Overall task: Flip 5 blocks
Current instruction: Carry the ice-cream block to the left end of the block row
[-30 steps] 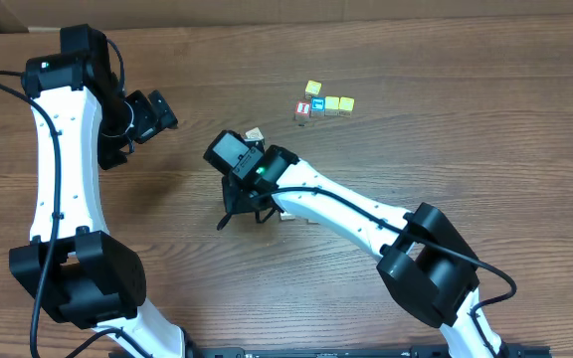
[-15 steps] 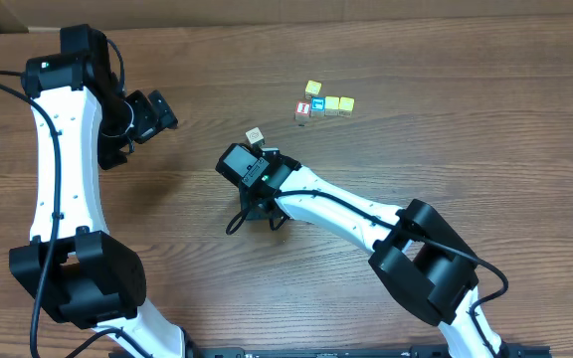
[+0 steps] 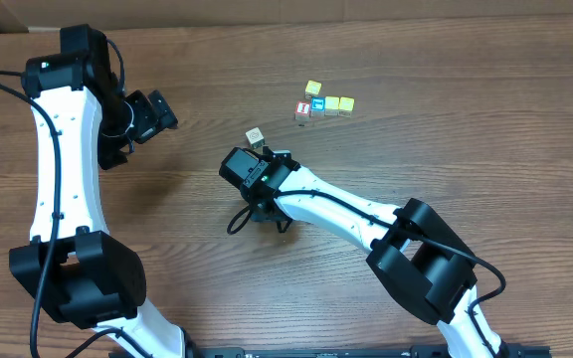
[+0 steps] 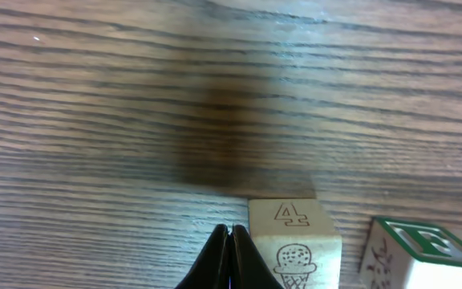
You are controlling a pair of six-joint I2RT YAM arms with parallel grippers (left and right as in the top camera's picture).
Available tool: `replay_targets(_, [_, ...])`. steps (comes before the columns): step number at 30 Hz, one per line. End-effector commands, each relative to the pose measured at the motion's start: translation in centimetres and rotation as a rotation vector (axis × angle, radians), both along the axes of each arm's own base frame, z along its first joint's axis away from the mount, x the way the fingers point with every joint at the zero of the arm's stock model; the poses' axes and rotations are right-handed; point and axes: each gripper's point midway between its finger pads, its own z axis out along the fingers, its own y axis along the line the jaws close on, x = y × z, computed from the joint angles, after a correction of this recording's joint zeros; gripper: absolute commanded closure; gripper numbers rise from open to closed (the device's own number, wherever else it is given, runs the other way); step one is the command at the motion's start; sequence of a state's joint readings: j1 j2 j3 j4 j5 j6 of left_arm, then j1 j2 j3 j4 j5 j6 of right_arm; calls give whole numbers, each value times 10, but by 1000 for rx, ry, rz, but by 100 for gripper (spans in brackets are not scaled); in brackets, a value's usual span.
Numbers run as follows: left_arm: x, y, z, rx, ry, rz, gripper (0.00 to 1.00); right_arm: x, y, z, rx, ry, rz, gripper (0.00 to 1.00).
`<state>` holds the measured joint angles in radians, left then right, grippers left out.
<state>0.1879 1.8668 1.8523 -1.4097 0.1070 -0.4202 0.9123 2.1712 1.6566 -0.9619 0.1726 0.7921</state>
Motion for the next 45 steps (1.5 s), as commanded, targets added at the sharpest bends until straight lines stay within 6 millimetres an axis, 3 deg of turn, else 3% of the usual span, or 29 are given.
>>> replay_targets(1, [1, 0, -4, 4, 11, 0, 0, 1, -6, -4, -23, -2, -21, 96])
replay_targets(21, [2, 0, -4, 5, 8, -1, 0, -4, -20, -5, -59, 9, -137, 96])
replay_targets(45, [2, -1, -4, 5, 8, -2, 0, -7, -27, -4, -87, 17, -162, 96])
